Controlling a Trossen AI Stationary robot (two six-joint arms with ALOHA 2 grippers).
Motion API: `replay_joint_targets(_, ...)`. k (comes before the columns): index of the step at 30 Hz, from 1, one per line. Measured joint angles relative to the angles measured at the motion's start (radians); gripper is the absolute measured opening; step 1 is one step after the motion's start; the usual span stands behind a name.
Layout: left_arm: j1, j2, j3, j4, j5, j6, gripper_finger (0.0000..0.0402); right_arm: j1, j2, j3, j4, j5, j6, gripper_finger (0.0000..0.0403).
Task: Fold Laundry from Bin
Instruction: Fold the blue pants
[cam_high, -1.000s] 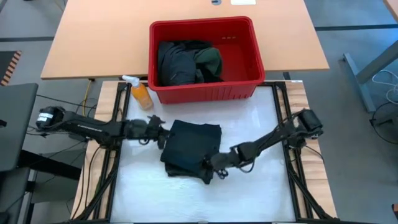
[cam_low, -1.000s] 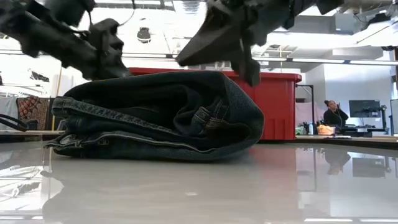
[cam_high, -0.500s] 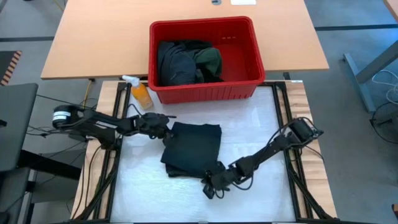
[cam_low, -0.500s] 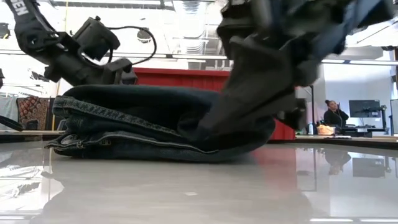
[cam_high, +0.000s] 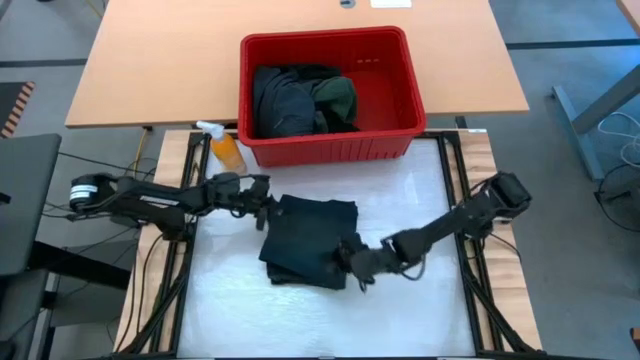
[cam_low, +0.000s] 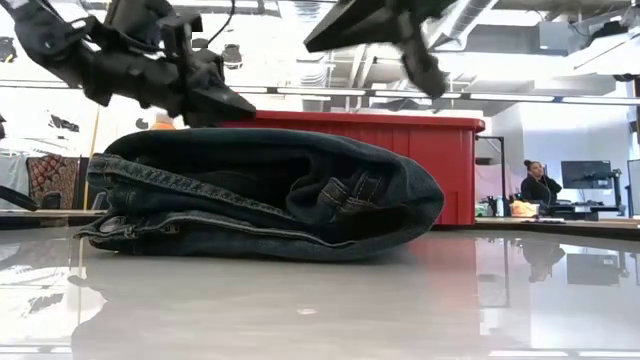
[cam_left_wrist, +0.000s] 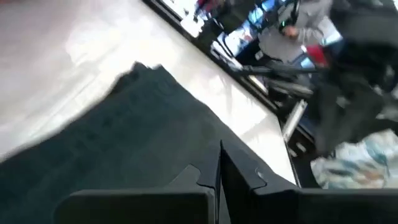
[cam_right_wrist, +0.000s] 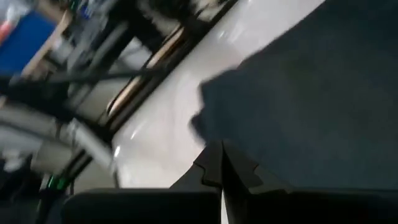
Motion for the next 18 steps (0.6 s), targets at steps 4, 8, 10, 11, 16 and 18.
replay_joint_targets(4,-0.055,-0.101,0.000,-0.137,-0.052,0.029,0.0000,-0.072,0.103,0.027,0.163,-0.014,-0.004,0.0020)
replay_joint_targets(8,-0.103,-0.195,0.000,-0.301,-0.144,0.053,0.0000,-0.101,0.239,0.156,0.177,-0.018,-0.032,0.0020)
replay_joint_targets(10,-0.121,-0.228,-0.002,-0.358,-0.189,0.058,0.0000,-0.100,0.312,0.231,0.170,-0.017,-0.079,0.0020)
replay_joint_targets(11,-0.127,-0.240,0.001,-0.379,-0.208,0.059,0.0000,-0.099,0.346,0.269,0.168,-0.018,-0.098,0.0020)
replay_joint_targets(16,-0.140,-0.296,-0.001,-0.477,-0.248,0.062,0.0000,-0.091,0.475,0.395,-0.018,-0.059,-0.121,0.0020)
replay_joint_targets(18,-0.140,-0.311,-0.001,-0.488,-0.256,0.070,0.0000,-0.082,0.487,0.393,-0.126,-0.066,-0.105,0.0020)
